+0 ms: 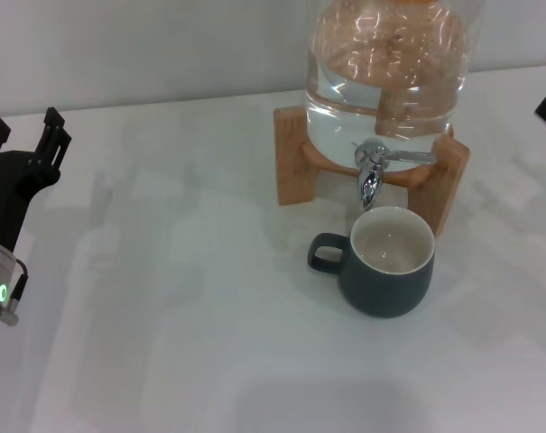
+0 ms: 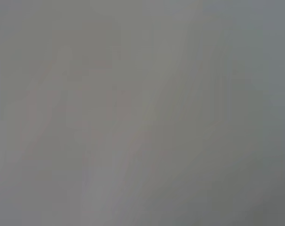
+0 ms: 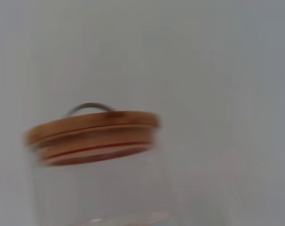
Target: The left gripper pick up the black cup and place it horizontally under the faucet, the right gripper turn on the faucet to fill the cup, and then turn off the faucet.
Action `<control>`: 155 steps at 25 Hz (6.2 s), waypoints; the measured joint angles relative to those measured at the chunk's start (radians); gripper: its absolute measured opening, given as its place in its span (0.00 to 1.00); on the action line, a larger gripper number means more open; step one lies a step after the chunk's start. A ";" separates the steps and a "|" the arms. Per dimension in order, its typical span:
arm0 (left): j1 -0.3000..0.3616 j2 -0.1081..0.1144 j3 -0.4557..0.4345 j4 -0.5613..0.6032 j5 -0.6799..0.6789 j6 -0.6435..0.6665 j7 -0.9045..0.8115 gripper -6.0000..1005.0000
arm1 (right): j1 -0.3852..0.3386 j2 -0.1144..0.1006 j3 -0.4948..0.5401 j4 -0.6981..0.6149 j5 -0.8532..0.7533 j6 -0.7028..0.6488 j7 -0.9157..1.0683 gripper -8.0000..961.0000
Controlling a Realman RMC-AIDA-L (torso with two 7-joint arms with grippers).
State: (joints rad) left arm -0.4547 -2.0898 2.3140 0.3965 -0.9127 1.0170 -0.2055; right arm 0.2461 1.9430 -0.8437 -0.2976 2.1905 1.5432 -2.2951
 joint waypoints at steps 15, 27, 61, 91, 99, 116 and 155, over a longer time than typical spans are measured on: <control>0.000 0.001 0.003 -0.014 -0.002 -0.030 -0.002 0.76 | 0.013 0.006 -0.030 -0.012 -0.197 0.135 0.035 0.87; -0.002 -0.001 0.001 -0.015 -0.002 -0.052 -0.002 0.76 | 0.081 0.019 -0.102 -0.022 -0.242 0.084 0.036 0.87; -0.004 -0.001 0.008 -0.013 -0.002 -0.076 -0.002 0.76 | 0.061 0.044 -0.129 -0.026 -0.280 0.143 0.024 0.87; -0.007 -0.001 0.008 -0.008 -0.002 -0.075 -0.002 0.76 | 0.056 0.043 -0.133 -0.028 -0.291 0.158 0.024 0.86; -0.007 -0.001 0.008 -0.008 -0.002 -0.075 -0.002 0.76 | 0.054 0.044 -0.133 -0.029 -0.292 0.159 0.024 0.86; -0.007 -0.001 0.010 -0.008 -0.002 -0.075 -0.002 0.76 | 0.054 0.043 -0.133 -0.029 -0.291 0.165 0.023 0.86; -0.004 -0.001 0.010 -0.008 -0.002 -0.075 -0.002 0.76 | 0.063 0.056 -0.140 -0.087 -0.358 0.173 0.012 0.86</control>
State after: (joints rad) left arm -0.4587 -2.0908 2.3239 0.3881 -0.9142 0.9419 -0.2079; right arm 0.3093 1.9988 -0.9835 -0.3845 1.8328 1.7167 -2.2826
